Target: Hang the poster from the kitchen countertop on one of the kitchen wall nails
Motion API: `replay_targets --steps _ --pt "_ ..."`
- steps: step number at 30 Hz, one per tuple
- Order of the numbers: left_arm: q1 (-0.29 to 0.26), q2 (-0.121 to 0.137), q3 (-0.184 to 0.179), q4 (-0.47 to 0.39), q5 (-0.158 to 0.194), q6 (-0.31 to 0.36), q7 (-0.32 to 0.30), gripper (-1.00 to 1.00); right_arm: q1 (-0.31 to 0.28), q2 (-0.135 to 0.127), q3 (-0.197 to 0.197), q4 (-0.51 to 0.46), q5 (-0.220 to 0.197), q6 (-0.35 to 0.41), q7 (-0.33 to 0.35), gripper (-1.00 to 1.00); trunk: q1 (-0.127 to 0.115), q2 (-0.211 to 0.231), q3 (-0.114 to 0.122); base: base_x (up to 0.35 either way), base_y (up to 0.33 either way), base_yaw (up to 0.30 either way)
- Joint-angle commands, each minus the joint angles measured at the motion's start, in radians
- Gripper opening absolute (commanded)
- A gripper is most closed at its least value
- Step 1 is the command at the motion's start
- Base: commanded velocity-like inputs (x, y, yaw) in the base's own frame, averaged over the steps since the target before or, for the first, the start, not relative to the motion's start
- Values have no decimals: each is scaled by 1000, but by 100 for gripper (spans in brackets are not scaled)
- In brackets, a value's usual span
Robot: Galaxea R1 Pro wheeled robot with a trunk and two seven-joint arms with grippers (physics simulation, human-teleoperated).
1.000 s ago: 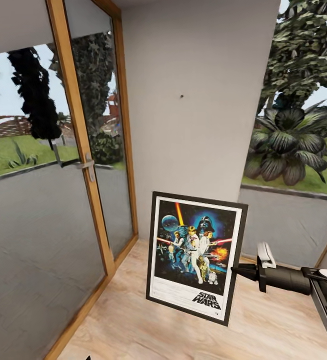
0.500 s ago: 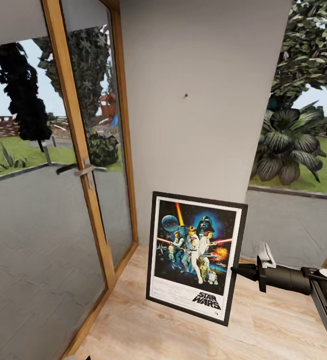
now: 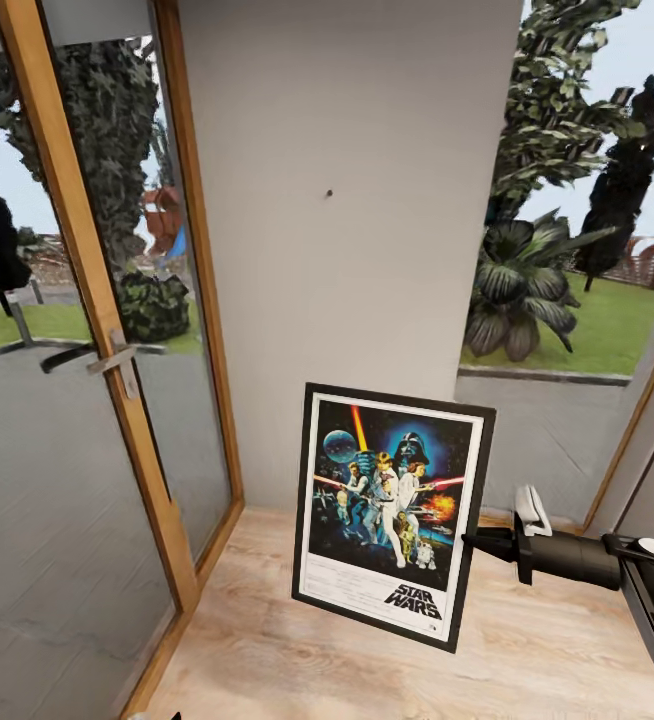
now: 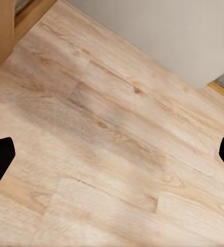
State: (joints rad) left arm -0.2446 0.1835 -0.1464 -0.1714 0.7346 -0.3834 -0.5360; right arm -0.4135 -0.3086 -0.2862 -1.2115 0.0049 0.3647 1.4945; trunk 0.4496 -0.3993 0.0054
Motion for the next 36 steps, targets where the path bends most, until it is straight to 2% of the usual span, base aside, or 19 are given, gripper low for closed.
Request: replay_targets --steps 1,12,17,36 --pt "0 1 -9 1 9 -4 -2 100 -1 0 -1 0 0 13 6 -100 0 -1 0 10 6 -298" --pt "-1 1 -9 2 10 -5 -2 100 -1 0 -1 2 1 13 6 -100 0 -1 5 2 1 -289" --pt "0 1 -9 3 10 -5 -2 100 -1 0 -1 3 -1 12 6 -100 0 -1 6 31 0 -94" --pt "-1 1 -9 3 11 -5 -2 100 -1 0 -1 3 -3 12 7 -100 0 -1 6 311 0 -4"
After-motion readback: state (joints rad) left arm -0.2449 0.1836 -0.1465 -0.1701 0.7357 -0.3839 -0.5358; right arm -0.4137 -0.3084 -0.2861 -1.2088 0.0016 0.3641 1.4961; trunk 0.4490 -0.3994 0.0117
